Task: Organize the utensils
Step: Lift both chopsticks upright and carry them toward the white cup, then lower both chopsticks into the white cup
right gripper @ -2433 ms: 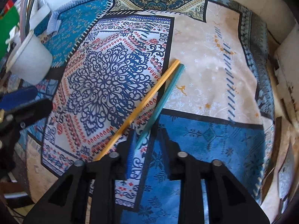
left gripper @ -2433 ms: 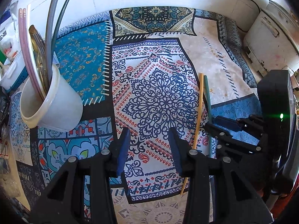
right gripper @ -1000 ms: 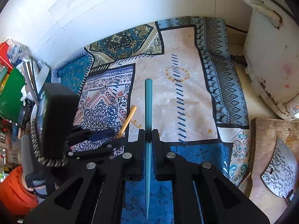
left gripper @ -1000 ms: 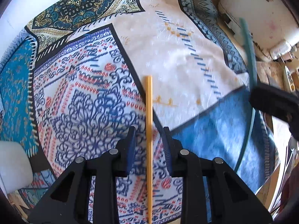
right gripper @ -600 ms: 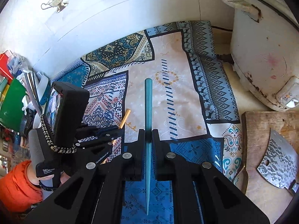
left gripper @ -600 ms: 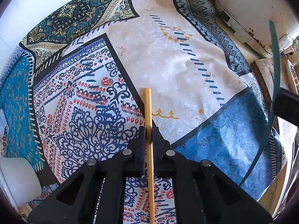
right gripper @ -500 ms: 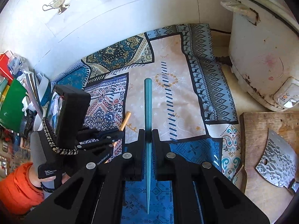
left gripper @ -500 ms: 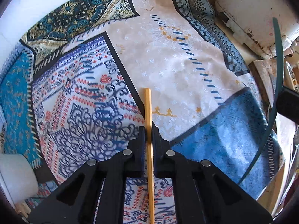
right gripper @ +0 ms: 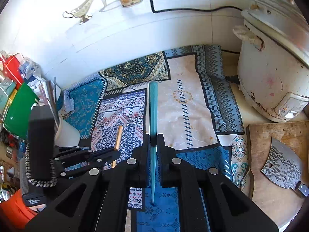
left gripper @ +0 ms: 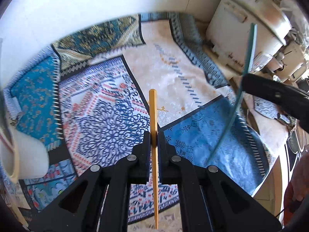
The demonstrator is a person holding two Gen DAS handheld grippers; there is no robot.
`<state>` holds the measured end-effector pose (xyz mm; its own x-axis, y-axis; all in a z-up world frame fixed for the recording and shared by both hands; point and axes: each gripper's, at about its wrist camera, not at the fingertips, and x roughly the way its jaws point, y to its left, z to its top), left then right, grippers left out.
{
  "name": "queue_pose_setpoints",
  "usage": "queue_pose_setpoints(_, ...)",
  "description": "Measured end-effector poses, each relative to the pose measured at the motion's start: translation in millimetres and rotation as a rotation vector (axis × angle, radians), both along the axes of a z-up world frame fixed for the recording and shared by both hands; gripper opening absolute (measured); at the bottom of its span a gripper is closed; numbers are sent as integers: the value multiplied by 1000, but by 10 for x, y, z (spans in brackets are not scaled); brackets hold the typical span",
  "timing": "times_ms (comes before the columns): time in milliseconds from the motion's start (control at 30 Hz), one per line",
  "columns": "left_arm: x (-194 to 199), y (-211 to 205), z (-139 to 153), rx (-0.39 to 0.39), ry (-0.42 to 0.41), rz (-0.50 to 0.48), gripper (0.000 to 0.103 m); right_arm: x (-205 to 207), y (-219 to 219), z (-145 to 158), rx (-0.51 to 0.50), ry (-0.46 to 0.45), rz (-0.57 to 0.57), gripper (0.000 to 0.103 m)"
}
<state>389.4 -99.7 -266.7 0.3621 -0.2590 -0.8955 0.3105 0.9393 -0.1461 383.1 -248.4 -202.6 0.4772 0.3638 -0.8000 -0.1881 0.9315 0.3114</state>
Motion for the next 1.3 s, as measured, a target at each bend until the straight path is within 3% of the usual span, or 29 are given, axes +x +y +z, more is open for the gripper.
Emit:
queue_pose_setpoints(367, -389, 377, 658, -42, -170, 25, 4, -148, 337, 352, -6, -85, 30, 6)
queue_pose_setpoints(767, -537, 1051, 1204, -71, -340, 145, 4, -192, 872, 779, -14, -187, 116, 6)
queue_pose_setpoints(1000, -505, 1578, 1425, -101, -393, 238, 4, -197, 1286, 1026, 1, -245, 188, 6)
queue_pose_setpoints(1300, -437, 2115, 1591, -79, -462, 334, 4, -182, 1760, 1279, 51, -307, 268, 6)
